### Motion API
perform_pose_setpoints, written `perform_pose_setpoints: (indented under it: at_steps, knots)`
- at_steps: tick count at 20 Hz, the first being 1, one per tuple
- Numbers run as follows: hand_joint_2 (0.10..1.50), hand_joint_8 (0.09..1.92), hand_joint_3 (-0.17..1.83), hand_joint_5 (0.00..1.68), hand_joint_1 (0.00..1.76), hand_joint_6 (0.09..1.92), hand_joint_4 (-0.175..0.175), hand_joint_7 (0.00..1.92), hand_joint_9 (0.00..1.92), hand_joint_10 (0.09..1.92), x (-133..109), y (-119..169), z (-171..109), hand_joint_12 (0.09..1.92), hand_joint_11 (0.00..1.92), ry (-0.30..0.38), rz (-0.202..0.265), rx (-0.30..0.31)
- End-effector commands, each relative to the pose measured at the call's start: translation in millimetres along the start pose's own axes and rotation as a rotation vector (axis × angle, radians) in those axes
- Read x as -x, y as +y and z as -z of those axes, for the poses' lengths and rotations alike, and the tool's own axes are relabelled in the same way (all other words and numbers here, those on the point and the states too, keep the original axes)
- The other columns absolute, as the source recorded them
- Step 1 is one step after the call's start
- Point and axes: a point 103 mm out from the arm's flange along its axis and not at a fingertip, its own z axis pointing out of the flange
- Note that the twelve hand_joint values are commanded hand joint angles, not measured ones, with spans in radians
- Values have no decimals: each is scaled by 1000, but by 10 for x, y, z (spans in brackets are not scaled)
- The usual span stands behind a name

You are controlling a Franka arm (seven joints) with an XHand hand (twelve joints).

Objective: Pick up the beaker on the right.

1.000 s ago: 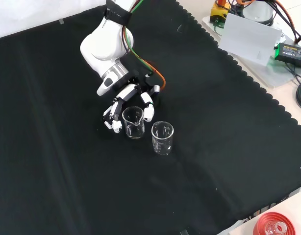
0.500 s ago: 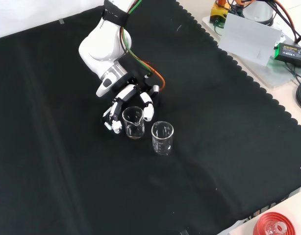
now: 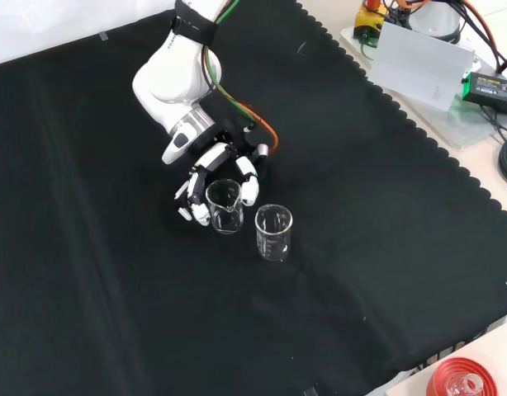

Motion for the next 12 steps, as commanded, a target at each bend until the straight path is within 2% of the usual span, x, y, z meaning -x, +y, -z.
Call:
perform_pose_setpoints:
  at_steps: [1,3,4,8,12]
  knots:
    - [741,561,465,1048,1147,724,-67,1093,1127,456,-39,-13,20,1151,651,-60,-28,77]
    - [904,590,200,1155,1246,673,-140,1196,1242,371,-59,-3,43,1037,849,-66,-26,92]
    - [948,598,119,1177,1271,655,-158,1217,1273,341,-72,2,60,996,909,-69,-22,97]
    - [990,564,23,1217,1298,601,-175,1261,1336,295,-154,21,149,931,1013,-97,1,100]
    - [976,415,3,1291,1308,466,-175,1344,1397,224,-256,24,261,882,1070,-124,12,113]
